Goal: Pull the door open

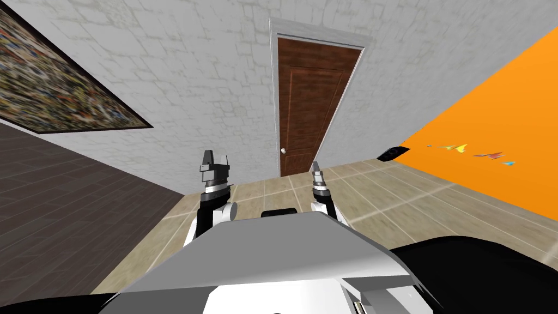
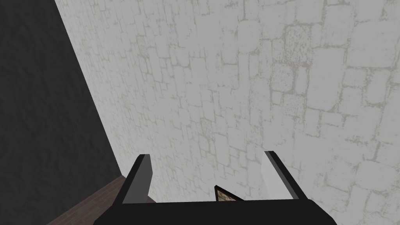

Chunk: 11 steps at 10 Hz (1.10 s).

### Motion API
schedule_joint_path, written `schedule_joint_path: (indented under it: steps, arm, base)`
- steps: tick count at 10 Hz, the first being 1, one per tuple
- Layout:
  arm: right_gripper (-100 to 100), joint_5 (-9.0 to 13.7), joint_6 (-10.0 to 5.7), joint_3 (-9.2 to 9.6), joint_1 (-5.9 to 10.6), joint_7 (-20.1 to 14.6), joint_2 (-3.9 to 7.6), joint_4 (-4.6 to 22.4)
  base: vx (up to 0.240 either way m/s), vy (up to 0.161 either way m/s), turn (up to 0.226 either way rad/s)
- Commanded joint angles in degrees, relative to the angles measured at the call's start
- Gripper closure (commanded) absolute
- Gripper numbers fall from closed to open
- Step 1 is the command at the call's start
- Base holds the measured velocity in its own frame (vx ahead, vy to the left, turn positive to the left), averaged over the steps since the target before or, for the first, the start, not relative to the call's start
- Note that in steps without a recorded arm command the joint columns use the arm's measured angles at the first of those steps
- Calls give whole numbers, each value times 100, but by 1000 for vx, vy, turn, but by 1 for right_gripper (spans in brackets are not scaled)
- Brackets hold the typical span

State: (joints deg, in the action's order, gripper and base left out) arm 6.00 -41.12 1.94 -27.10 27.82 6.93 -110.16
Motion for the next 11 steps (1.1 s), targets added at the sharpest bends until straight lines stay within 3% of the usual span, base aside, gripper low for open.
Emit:
schedule_joint_path:
  steps: [1, 11]
  arm:
    - [-100, 9, -14, -6, 67, 241, 32, 218]
    - [-100, 55, -205, 3, 271, 1626, 235, 1535]
  base:
    - [113, 23, 57]
    - [104, 22, 58]
